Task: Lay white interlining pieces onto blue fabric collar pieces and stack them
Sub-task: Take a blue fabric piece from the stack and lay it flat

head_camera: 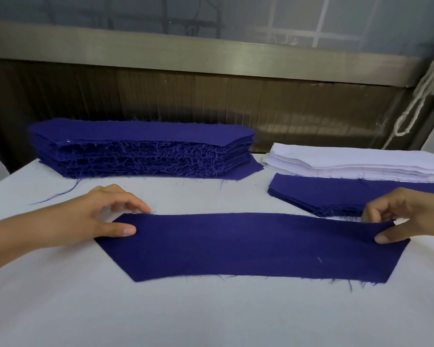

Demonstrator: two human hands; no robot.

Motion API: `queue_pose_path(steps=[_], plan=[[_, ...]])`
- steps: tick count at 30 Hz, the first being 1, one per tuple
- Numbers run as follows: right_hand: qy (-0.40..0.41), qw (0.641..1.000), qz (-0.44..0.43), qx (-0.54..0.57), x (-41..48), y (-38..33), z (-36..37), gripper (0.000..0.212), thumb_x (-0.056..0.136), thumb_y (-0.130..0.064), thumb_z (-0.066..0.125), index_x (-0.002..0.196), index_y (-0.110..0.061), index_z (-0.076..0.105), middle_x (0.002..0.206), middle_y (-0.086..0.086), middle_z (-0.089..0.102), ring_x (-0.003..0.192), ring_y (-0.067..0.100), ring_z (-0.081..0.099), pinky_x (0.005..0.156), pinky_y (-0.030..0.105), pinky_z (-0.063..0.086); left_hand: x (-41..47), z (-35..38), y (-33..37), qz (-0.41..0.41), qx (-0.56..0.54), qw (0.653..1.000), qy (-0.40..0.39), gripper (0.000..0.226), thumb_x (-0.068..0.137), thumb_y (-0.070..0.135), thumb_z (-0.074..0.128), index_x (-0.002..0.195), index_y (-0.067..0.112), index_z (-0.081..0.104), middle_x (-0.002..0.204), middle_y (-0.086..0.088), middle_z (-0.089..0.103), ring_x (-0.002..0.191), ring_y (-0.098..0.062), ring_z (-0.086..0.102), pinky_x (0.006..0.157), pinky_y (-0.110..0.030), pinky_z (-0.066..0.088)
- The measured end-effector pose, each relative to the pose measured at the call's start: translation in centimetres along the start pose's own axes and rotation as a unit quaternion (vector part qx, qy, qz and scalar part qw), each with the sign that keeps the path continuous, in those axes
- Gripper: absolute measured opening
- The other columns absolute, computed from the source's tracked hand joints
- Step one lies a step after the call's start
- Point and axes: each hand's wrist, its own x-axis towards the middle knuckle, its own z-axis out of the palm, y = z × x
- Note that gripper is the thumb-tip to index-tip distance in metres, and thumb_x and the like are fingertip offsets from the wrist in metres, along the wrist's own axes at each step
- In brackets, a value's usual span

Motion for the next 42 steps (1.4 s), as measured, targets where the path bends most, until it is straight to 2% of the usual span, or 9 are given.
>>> queue_pose_path(steps=[4,8,11,15,19,24,27,35,42], plan=[[-0.002,1.0,0.002,0.005,0.5,-0.3,0.4,0.016,0.086,-0.031,0.082,0.081,-0.024,0.068,0.104,0.011,0.075,0.09,0.029,0.071,0.076,0.033,0.058,0.0,-0.2,-0.2,-0.025,-0.007,0.999,-0.023,0.04,0.067,0.059,0.068,0.106,0.059,0.062,0.116,0.034,0.053,0.109,0.014,0.041,0.096,-0.02,0.034],[0.05,0.997,0.051,-0.025,-0.9,0.7,-0.2,0.024,0.084,-0.038,0.083,0.087,-0.02,0.067,0.102,0.012,0.073,0.084,0.028,0.068,0.071,0.041,0.057,-0.1,-0.2,0.4,0.006,-0.026,0.999,-0.033,0.026,0.075,0.05,0.07,0.1,0.046,0.068,0.11,0.019,0.066,0.107,0.002,0.057,0.086,-0.007,0.04],[0.044,0.992,0.11,-0.036,-1.2,0.4,-0.3,0.037,0.082,-0.045,0.083,0.108,-0.022,0.07,0.098,0.009,0.072,0.069,0.013,0.061,0.061,0.028,0.053,-0.2,-0.6,0.7,-0.001,-0.031,0.999,-0.042,0.026,0.075,0.055,0.07,0.1,0.048,0.068,0.106,0.017,0.072,0.095,0.0,0.066,0.077,-0.004,0.043],[-0.027,0.989,0.144,0.026,-1.7,0.2,-0.4,0.039,0.087,-0.035,0.081,0.121,-0.021,0.069,0.118,0.008,0.073,0.103,0.027,0.072,0.082,0.034,0.061,-0.3,-0.9,0.3,-0.034,-0.005,0.998,-0.057,0.053,0.067,0.082,0.065,0.106,0.046,0.07,0.099,0.015,0.074,0.075,-0.013,0.062,0.065,-0.019,0.047],[-0.024,0.989,0.136,0.053,-2.0,-1.2,-0.7,0.039,0.088,-0.031,0.08,0.122,-0.016,0.07,0.123,0.01,0.071,0.112,0.031,0.069,0.089,0.035,0.059,-0.2,-1.1,0.1,-0.079,-0.094,0.991,-0.043,0.063,0.06,0.075,0.078,0.104,0.031,0.075,0.099,0.002,0.076,0.09,-0.019,0.072,0.085,-0.041,0.058],[0.103,0.974,0.111,0.17,-3.1,-3.5,-1.0,0.044,0.08,-0.02,0.084,0.118,-0.003,0.071,0.122,0.018,0.07,0.114,0.035,0.067,0.093,0.039,0.058,0.7,-1.5,1.0,-0.123,-0.242,0.962,-0.041,0.07,0.052,0.062,0.091,0.114,0.035,0.072,0.114,-0.001,0.075,0.1,-0.017,0.073,0.074,-0.019,0.059],[0.232,0.947,0.112,0.191,-3.5,-4.4,-1.8,0.04,0.075,-0.012,0.074,0.114,-0.003,0.073,0.115,0.017,0.074,0.102,0.029,0.073,0.086,0.035,0.06,1.9,-0.9,2.4,-0.128,-0.262,0.957,-0.006,0.076,0.042,0.068,0.09,0.111,0.04,0.073,0.105,0.001,0.077,0.08,-0.005,0.073,0.053,-0.013,0.05],[0.468,0.827,0.191,0.245,-5.0,-3.6,-5.8,0.009,0.088,-0.006,0.07,0.08,-0.005,0.071,0.065,0.003,0.071,0.044,0.007,0.056,0.043,0.014,0.05,8.1,1.1,9.5,-0.11,-0.294,0.95,0.01,0.05,0.062,0.051,0.079,0.097,0.015,0.08,0.095,-0.004,0.077,0.069,-0.008,0.066,0.064,-0.02,0.053],[0.572,0.688,0.232,0.381,-6.7,1.7,-9.3,0.022,0.091,-0.009,0.07,0.11,-0.008,0.06,0.097,0.011,0.061,0.07,0.015,0.055,0.061,0.02,0.053,14.7,4.6,16.0,-0.102,-0.301,0.948,0.001,0.046,0.074,0.04,0.078,0.105,0.006,0.075,0.075,0.001,0.073,0.05,-0.004,0.059,0.046,-0.013,0.045]])
